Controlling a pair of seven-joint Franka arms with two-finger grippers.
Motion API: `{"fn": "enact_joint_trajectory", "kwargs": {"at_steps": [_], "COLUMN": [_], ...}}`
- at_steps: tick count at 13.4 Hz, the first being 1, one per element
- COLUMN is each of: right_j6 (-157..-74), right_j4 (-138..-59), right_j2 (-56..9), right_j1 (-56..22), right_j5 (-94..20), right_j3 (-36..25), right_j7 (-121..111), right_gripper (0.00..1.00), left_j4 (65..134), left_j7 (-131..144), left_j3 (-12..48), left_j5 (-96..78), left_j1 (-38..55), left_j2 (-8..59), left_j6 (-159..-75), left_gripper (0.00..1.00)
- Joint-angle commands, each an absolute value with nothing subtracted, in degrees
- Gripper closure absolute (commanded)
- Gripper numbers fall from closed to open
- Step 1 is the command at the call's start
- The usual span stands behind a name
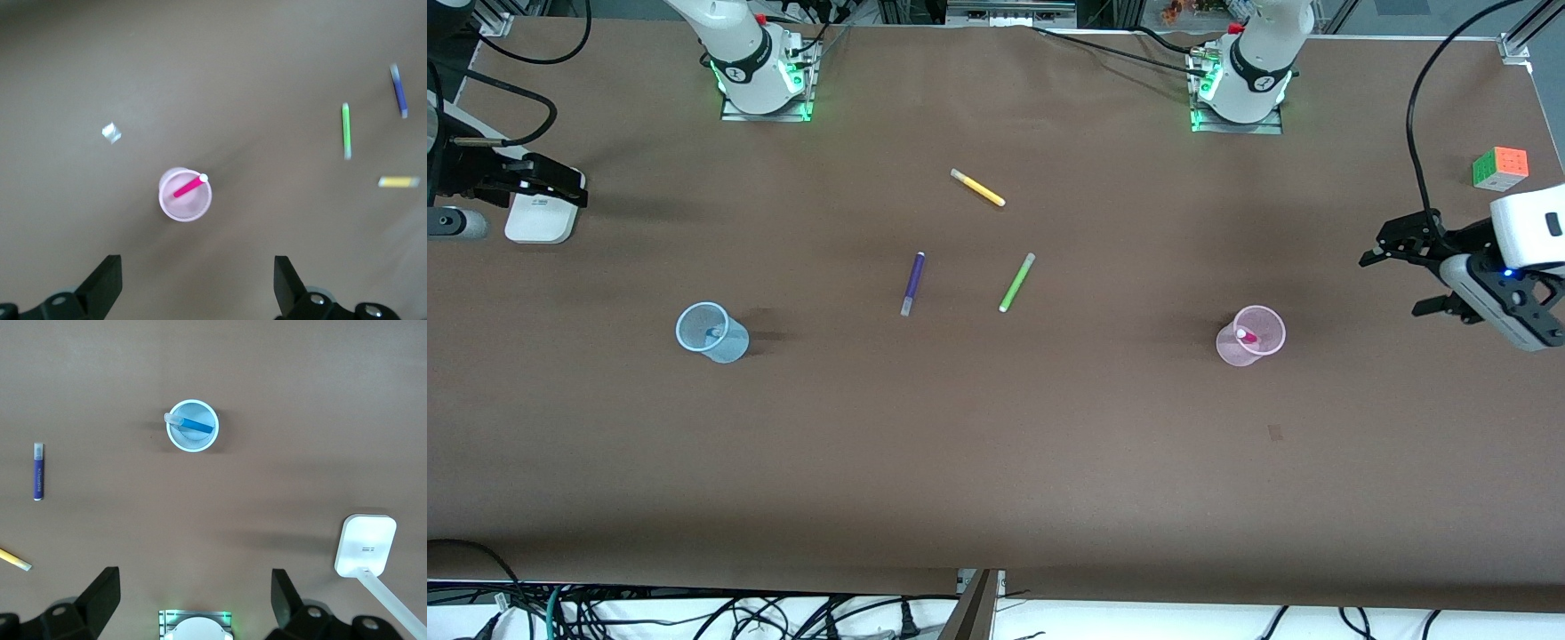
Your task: Place pink and blue markers in matching cups
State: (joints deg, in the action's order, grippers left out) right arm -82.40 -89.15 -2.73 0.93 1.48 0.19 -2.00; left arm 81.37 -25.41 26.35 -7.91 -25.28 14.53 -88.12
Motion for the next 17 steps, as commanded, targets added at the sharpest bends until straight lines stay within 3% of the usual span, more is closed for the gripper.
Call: {"fn": "enact_joint_trajectory", "kwargs": {"at_steps": [1,6,14,16,17], "right_j6": [-81.91,-82.0,-82.0,-82.09,-82.09], "right_j4": [-87.8,-87.71,-87.71,-87.71,-87.71], "right_j2": [-3.34,-3.52,-3.52,-3.52,-3.52], "right_j1": [1.14,1.23,1.32,1.32,1.32], "right_j5": [1.84,1.58,1.49,1.49,1.41], "right_j3": [0.44,0.44,0.44,0.44,0.44], "right_j7": [-1.49,-1.41,-1.41,-1.41,-1.41], "right_gripper": [0.0,0.0,0.0,0.0,0.0], "left_j4": [77.79,75.15,76.02,75.68,75.59], "left_j7": [-7.96,3.24,5.54,5.54,5.54], "left_j3": [26.46,26.46,27.86,25.07,20.7], "left_j5": [-2.22,5.7,5.8,5.71,5.71], "left_j1": [-21.55,-14.07,-13.62,-10.04,-6.02], "left_j2": [15.47,15.21,14.68,13.98,13.45], "left_j6": [-85.0,-77.62,-76.29,-74.89,-74.8], "left_gripper": [0.0,0.0,0.0,0.0,0.0]}}
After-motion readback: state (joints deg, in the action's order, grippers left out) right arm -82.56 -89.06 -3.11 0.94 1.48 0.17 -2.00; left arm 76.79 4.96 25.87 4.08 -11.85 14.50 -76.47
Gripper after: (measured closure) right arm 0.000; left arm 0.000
